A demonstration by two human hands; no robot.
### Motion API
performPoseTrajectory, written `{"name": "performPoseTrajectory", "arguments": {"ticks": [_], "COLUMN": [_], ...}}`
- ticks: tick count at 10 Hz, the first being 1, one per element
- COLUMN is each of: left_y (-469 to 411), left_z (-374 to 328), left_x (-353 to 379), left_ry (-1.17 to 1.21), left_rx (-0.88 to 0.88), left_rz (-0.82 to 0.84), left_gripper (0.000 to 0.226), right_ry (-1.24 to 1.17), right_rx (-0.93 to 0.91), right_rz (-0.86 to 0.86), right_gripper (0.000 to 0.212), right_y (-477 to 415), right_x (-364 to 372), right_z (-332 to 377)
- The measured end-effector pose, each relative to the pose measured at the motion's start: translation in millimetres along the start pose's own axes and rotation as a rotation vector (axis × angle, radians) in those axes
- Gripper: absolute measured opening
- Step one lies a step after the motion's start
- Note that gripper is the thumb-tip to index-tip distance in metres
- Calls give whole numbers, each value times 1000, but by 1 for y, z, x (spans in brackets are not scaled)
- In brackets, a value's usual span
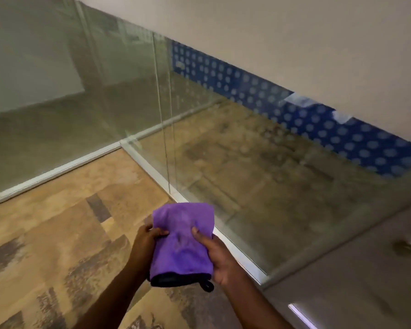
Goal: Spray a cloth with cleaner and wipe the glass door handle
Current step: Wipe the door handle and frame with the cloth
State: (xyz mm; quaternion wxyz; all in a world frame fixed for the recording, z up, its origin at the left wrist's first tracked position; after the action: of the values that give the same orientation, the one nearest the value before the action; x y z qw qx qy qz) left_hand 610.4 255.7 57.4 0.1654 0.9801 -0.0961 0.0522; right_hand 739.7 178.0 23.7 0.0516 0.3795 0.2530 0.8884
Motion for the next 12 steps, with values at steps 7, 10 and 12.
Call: {"name": "performPoseTrajectory", "arguments": {"ticks": [7,10,12], "left_y": [-34,-6,47], "left_z": [-17,11,16], "left_x": [209,259,310], "left_ry": [-457,-413,-433], "left_rx": [239,100,105], "left_rz": [758,840,994], "left_gripper": [33,34,15], "right_ry": [-424,-524,-523], "right_rx": [-570,-667,-746], "right_rz": [-402,-375,-360], "right_gripper": [64,61,69], "right_y": [93,127,169], "right_x": [-87,-99,-118], "right_z": [75,80,78]}}
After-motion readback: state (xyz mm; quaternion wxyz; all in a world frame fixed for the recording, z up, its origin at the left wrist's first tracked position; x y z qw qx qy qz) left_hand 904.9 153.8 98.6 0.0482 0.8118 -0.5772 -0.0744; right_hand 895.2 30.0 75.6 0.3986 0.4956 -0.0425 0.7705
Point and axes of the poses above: each hand's wrist, its own y-axis away from the middle knuckle, its own x-axis out of the palm, z = x × y, the point moved 8 cm from there along -y, towards the middle knuckle, and after that the axes turned 5 degrees about x, right-handed, at the moved point
